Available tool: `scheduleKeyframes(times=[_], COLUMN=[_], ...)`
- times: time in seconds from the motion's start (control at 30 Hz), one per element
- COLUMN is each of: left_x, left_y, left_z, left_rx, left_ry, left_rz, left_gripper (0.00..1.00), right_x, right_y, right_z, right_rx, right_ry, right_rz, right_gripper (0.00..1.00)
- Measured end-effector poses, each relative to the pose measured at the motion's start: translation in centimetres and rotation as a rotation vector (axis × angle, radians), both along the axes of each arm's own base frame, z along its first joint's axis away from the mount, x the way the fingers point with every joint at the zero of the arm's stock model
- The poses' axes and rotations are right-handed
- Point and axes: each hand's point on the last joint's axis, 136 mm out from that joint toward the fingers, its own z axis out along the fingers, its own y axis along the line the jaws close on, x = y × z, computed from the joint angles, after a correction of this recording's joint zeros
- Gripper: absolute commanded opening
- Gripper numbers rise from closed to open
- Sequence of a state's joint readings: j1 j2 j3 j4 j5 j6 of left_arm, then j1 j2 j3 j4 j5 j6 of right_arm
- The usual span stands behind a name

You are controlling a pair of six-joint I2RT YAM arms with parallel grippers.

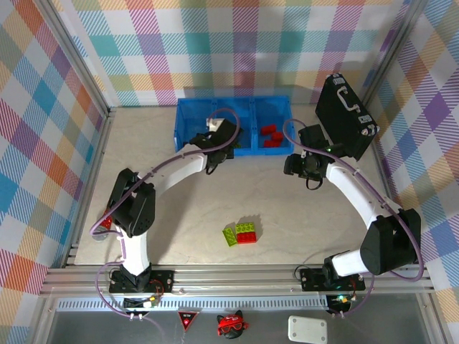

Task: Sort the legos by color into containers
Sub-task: Place the lego in the container.

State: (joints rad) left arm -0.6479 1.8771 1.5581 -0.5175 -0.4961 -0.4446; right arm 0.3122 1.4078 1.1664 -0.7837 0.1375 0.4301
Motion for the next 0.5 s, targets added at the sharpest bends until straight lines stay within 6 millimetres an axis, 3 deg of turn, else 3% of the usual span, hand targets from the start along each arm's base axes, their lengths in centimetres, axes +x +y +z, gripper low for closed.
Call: scheduleKeyframes(times=[0.3, 0.5], left_x=[2.3, 4.2], left_y=[5.9, 8.4], left_z=[1.1, 1.1], left_rx=[0.002, -0.021], left_ry=[-0.006, 0.007], left_rz=[0.088, 0.119], left_gripper=[0.27, 0.28], right_x=[-0.3, -0.6], right_y=[-0.1, -0.2], right_z=[-0.4, -0.4], right_rx=[-0.003, -0.003], right_ry=[0.013, 0.013], right_rz=[-0.002, -0.002], right_gripper=[0.65, 0.65])
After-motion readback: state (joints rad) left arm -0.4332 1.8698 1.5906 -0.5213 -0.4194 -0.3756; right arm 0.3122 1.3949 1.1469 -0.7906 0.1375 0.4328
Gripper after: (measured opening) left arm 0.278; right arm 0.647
